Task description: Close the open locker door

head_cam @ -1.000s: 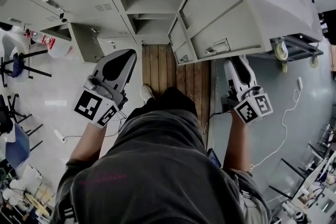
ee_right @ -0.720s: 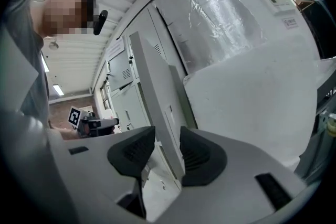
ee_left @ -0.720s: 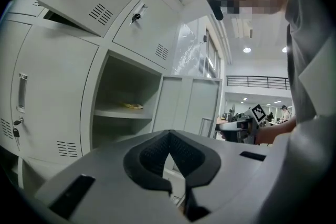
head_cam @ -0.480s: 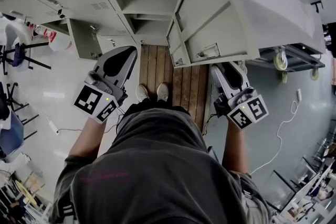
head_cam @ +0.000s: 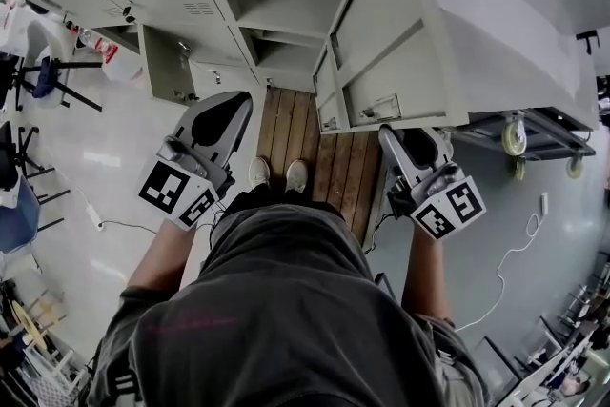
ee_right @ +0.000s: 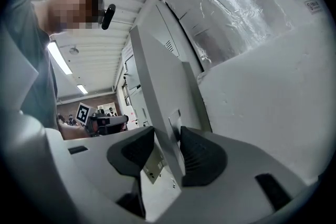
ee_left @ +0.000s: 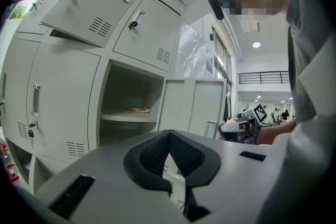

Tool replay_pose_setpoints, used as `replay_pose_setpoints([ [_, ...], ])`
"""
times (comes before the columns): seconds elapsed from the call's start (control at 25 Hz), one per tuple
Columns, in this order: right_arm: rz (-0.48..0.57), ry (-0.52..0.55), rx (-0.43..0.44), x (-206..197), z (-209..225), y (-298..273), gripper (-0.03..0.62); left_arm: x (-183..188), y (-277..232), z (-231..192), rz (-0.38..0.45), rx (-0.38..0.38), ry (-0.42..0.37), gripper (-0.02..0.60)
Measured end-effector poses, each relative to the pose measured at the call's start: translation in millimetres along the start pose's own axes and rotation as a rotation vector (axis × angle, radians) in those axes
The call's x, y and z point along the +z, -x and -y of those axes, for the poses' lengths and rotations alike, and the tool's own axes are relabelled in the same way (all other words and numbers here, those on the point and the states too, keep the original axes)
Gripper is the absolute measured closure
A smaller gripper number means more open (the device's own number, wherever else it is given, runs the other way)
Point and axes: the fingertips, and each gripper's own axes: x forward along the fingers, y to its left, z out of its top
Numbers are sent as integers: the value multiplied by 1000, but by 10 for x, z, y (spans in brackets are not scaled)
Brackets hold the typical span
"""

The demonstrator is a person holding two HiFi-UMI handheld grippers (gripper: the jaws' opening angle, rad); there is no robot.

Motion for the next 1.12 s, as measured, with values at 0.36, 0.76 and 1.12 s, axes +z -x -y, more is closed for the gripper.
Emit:
replay_pose_setpoints([
  [0.36,-6,7,26,-26,-210,-78,444,-43,142,-8,3,3,10,566],
  [0.76,-6,13,41,-94,-547,-378,441,-50,452,-215,8,14,16,566],
  [1.12,9,16,17,-126,-826,-724,442,-41,705,-448,15,26,27,566],
])
